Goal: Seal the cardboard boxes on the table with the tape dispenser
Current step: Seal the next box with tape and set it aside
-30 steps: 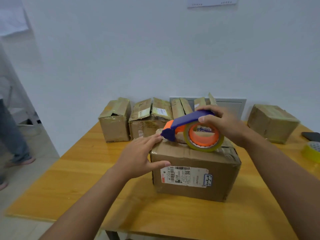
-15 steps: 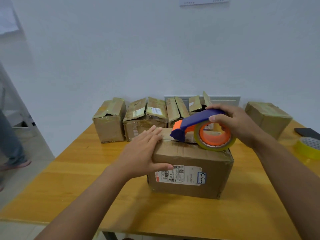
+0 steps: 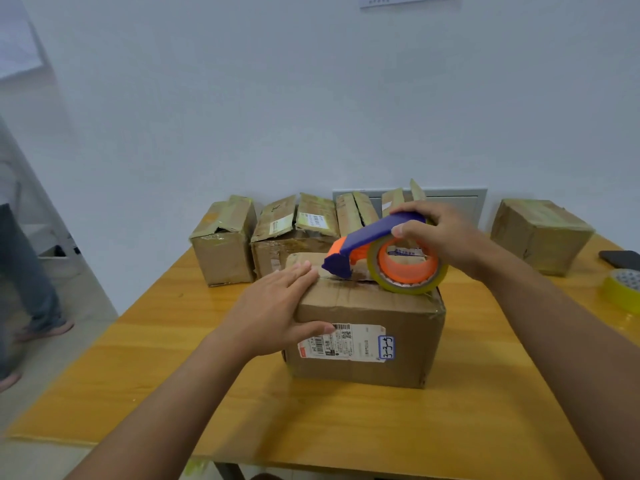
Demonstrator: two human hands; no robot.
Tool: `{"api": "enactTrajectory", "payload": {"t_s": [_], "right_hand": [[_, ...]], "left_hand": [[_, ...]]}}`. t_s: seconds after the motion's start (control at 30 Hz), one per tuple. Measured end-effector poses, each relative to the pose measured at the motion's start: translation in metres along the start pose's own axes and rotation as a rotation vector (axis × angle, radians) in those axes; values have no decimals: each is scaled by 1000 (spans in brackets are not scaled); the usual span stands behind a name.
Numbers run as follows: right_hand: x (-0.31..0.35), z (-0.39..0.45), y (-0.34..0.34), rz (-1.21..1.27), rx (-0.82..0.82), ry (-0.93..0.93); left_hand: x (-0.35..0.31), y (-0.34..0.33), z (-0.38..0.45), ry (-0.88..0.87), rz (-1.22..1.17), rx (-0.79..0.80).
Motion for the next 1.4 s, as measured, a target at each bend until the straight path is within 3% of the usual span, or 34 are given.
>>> {"api": "enactTrajectory", "payload": {"t_s": [0.43,0.7,1.03,1.17,1.4], "right_hand": [[-9,-24,25,27,7,-4],[-16,-19,23,-15,-20,-19],[-13,-30,38,42,16,0],[-29,-40,50,103,-48,-35],[-49,-53,33,108,-104,-43]], "left_hand": [[-6,3,6,-85,121,5],[-27,-4,19,-27,81,96],[-22,-4,19,-37,95,84],[1,-2,12,21,78,90],[9,0,16,-23,96,174]]}}
Point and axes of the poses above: each hand's wrist, its own z-axis towards the middle knuckle, its own y-axis out of the back of the hand, x = y × z, the point moved 6 cm from there along z, towards the middle knuckle, and after that the axes turned 8 degrees about x, right-handed, at the moved point
